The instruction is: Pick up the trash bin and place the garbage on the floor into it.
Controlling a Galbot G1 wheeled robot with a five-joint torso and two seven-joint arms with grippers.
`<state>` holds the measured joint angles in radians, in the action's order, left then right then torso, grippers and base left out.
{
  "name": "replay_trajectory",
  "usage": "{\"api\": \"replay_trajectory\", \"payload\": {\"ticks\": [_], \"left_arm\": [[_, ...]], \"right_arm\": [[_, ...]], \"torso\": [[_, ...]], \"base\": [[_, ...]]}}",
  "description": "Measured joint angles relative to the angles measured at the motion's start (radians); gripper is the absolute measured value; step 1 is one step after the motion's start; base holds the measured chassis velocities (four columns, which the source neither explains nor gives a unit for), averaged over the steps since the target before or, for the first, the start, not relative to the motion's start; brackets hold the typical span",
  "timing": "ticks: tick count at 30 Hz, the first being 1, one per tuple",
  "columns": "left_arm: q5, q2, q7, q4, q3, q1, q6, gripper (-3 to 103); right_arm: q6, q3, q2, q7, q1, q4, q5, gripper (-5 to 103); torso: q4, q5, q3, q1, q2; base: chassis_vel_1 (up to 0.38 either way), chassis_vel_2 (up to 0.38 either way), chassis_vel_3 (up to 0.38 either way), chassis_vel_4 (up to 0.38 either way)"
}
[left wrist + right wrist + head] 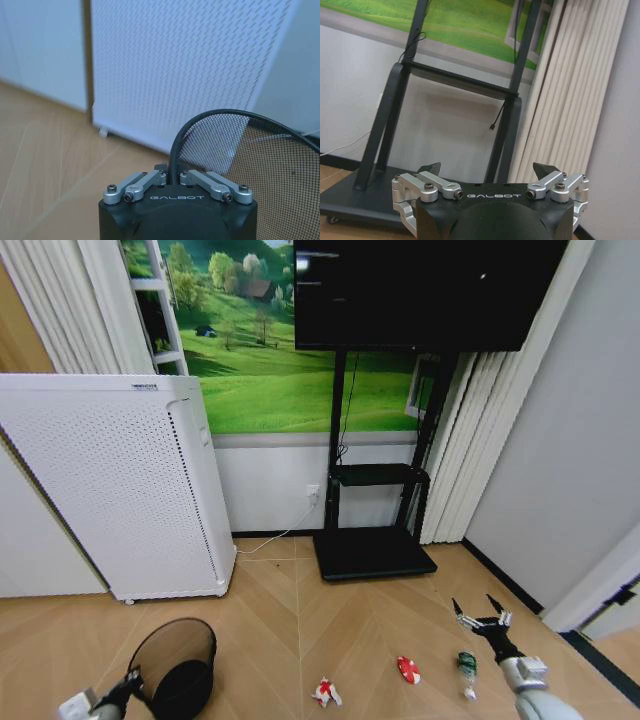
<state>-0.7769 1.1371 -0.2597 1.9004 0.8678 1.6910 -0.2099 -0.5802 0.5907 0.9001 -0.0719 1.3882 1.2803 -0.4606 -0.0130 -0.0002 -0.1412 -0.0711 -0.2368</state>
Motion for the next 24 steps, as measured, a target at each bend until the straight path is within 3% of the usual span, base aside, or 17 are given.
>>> {"api": "replay_trajectory", "payload": {"ticks": [2,5,8,9,12,16,24], "left_arm": [[0.045,-0.001,0.040,0.071,0.012,0.032,0.027,6],[0.061,0.004,0.051,0.096,0.018,0.047,0.036,6],[0.204,0.059,0.113,0.115,0.046,0.089,0.098,6],[0.204,0.059,0.113,0.115,0.046,0.089,0.098,6],[0.207,0.137,0.128,0.125,0.050,0.148,0.122,6],[0.214,0.170,0.143,0.140,0.059,0.183,0.151,6],[0.214,0.154,0.144,0.200,0.111,0.194,0.169,6]], "right_arm": [[-0.014,-0.010,0.024,-0.016,0.001,-0.019,0.040,100],[-0.028,-0.014,0.040,-0.049,0.003,-0.033,0.053,100],[-0.119,-0.015,0.109,-0.122,-0.004,-0.100,0.159,100],[-0.119,-0.015,0.109,-0.122,-0.004,-0.100,0.159,100],[-0.205,-0.011,0.176,-0.184,-0.004,-0.178,0.291,100],[-0.224,-0.009,0.231,-0.218,0.004,-0.234,0.350,100],[-0.225,-0.025,0.324,-0.232,0.002,-0.293,0.324,100]], "torso": [[0.0004,0.0005,0.000,0.000,0.000],[0.0005,-0.0001,0.000,0.000,0.000],[0.0002,-0.0001,0.000,0.000,0.000],[0.0002,-0.0001,0.000,0.000,0.000],[0.0010,-0.0002,0.000,0.000,0.000],[0.0006,0.0000,0.000,0.000,0.000],[0.0003,0.0004,0.000,0.000,0.000]], "base": [[0.000,0.000,0.000,0.000],[0.000,0.000,0.000,0.000],[0.000,0.000,0.000,0.000],[0.000,0.000,0.000,0.000],[0.000,0.000,0.000,0.000],[0.000,0.000,0.000,0.000],[0.000,0.000,0.000,0.000]]}}
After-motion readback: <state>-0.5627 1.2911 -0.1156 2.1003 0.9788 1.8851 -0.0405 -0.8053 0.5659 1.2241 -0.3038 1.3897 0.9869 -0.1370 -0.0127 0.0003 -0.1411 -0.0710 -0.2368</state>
